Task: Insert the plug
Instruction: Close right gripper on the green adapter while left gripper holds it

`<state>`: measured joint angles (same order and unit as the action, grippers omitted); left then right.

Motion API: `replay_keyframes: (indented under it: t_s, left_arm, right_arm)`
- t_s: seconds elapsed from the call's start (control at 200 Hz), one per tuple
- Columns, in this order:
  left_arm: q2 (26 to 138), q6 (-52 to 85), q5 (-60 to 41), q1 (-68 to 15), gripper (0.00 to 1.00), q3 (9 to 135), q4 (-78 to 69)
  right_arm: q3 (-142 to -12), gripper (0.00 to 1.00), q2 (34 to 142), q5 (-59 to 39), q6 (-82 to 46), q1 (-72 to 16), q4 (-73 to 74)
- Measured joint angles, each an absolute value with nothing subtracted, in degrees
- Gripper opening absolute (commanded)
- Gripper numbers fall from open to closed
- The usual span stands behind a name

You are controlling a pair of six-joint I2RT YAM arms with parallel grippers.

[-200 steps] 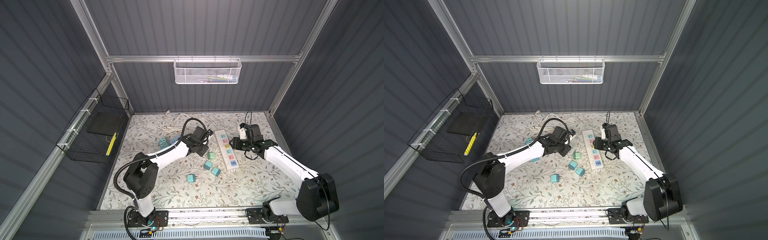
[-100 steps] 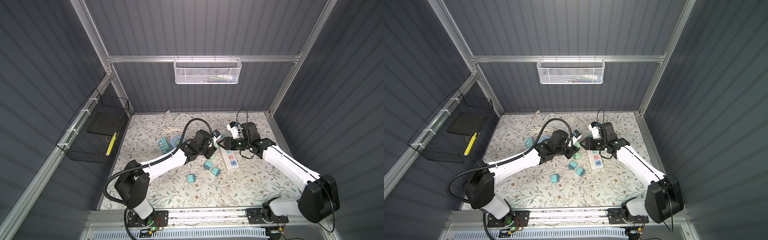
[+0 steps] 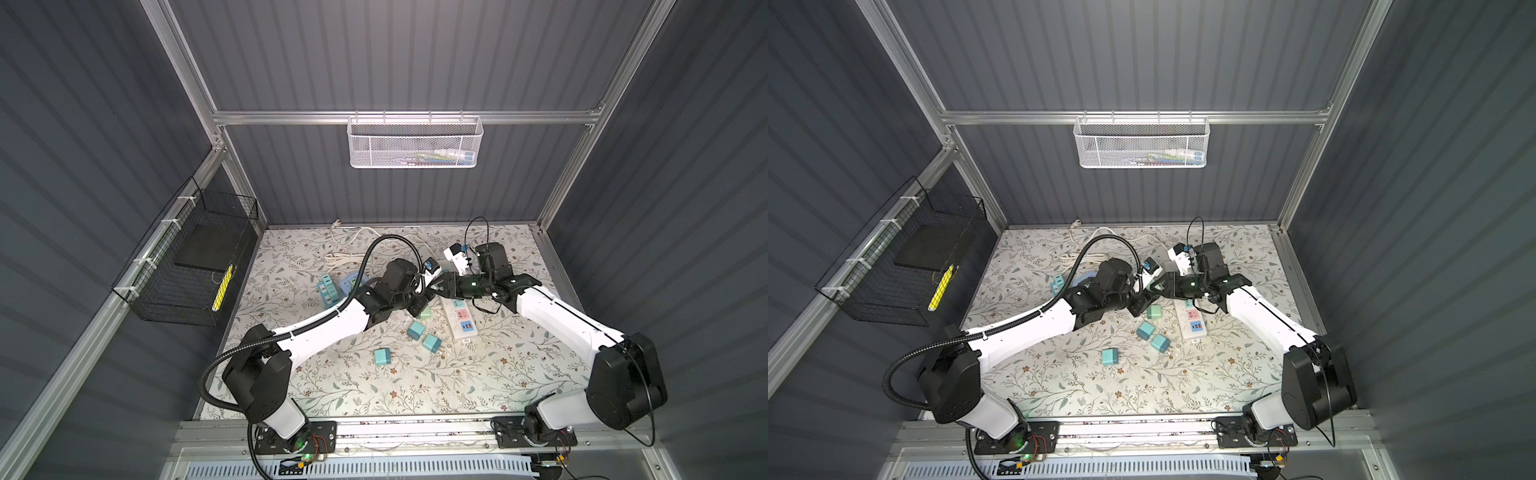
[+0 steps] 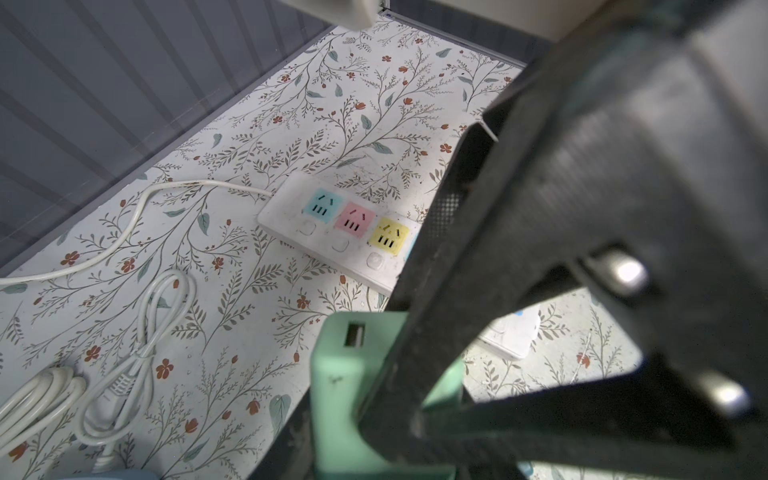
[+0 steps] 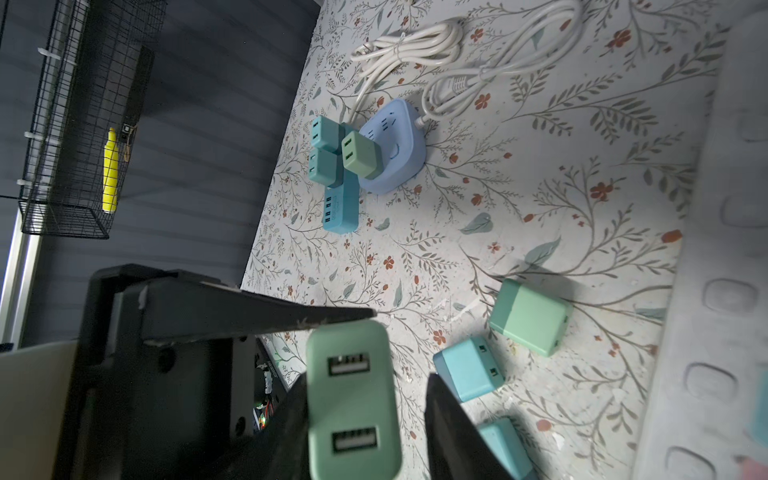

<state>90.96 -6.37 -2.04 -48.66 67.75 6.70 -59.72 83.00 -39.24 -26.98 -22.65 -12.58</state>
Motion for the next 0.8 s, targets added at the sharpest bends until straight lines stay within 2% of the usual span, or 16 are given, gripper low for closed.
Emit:
replay_keyframes:
  t_s: [0.095,0.155,0.205,0.24,0.29,0.35,0.52,0.655,0.8]
  left_arm:
    - [90.96,-6.35,-2.85,-48.66,0.22,67.75,6.57]
    - [90.96,-6.11,-3.09,-48.66,0.32,67.70,6.55]
    - [90.85,-5.87,-3.51,-48.53,0.45,67.46,6.17]
    - [90.74,-5.72,-3.57,-48.45,0.49,67.22,5.87]
    - [90.52,-5.34,-3.46,-48.45,0.55,66.83,5.34]
    - [90.41,-5.08,-3.01,-48.45,0.70,66.52,4.67]
    - [88.49,-3.18,0.95,-48.45,0.88,64.51,3.51]
    - [83.68,-1.10,6.33,-48.45,0.96,60.10,1.56]
    - [78.28,0.99,10.35,-48.42,0.97,55.90,-0.38]
  right_arm:
    - [-59.72,0.32,83.24,-40.47,-27.51,-22.63,-11.88]
    - [-59.75,0.27,83.44,-40.93,-27.46,-22.63,-11.62]
    - [-59.75,0.25,83.57,-41.21,-26.89,-22.52,-11.20]
    - [-59.75,0.23,83.64,-41.23,-26.83,-22.55,-10.98]
    - [-59.75,0.22,83.64,-41.12,-27.03,-22.55,-10.94]
    - [-59.75,0.21,83.64,-40.71,-27.00,-22.59,-10.90]
    - [-59.77,0.21,83.61,-36.18,-25.69,-22.48,-11.62]
    - [-59.79,0.20,83.64,-28.38,-21.47,-22.35,-12.97]
    - [-59.79,0.19,84.33,-17.02,-16.84,-22.28,-12.69]
